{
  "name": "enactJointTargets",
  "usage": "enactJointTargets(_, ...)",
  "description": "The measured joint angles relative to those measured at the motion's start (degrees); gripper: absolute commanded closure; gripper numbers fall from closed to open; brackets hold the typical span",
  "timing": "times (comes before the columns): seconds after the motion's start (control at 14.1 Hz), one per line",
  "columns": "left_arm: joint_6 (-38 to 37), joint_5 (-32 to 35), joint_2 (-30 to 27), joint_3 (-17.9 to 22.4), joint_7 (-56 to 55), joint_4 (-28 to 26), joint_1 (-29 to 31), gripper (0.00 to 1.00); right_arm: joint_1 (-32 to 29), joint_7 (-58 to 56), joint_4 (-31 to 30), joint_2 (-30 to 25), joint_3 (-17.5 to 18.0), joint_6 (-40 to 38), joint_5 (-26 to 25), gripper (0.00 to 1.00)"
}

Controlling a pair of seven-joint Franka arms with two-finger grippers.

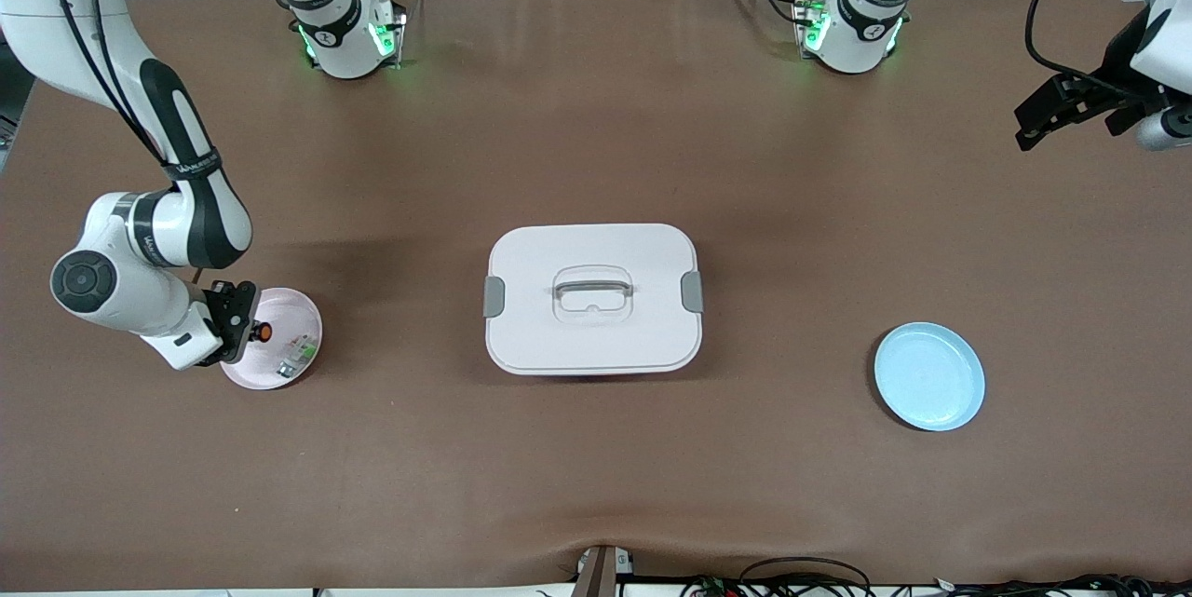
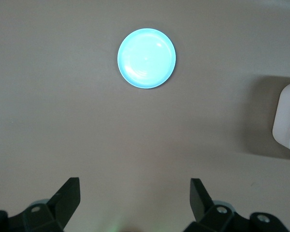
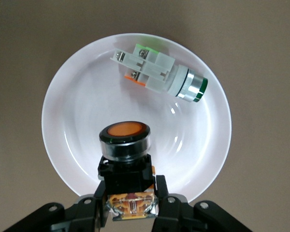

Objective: Transfer orange switch to right arm and place

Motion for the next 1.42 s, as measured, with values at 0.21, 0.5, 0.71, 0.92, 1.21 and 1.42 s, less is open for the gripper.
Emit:
enactJointTargets(0.21, 0.0, -0.06, 0.0, -0.01, 0.0, 0.0, -0.12, 0.0, 0.0, 0.0, -0.19, 0.43, -0.01, 0.16, 0.0, 1.0)
enactJointTargets(0.5, 0.0, -0.08, -0.01, -0.03, 0.0, 0.01, -0.38, 0.0, -0.02, 0.0, -0.43, 1.01, -0.19, 1.44, -0.03, 1.0)
enactJointTargets(0.71, 0.0, -0.08, -0.01, 0.26, 0.0, 0.03, -0.36, 0.0, -0.03, 0.0, -0.44, 1.95, -0.26, 2.72, -0.04, 1.0)
enactJointTargets(0.92, 0.0, -0.08, -0.01, 0.89, 1.35, 0.03, 0.24, 0.0, -0.03, 0.0, -0.44, 2.58, -0.26, 3.58, -0.05, 1.0)
enactJointTargets(1.21, 0.0, -0.08, -0.11, 0.95, 2.0, 0.04, 0.87, 0.0, -0.06, 0.01, -0.45, 3.0, -0.31, 3.71, -0.05, 0.86)
enactJointTargets(1.42, -0.03, -0.08, -0.74, 0.77, 2.0, 0.05, 0.73, 0.0, -0.06, 0.01, -0.4, 3.09, -0.32, 3.71, -0.05, 0.43)
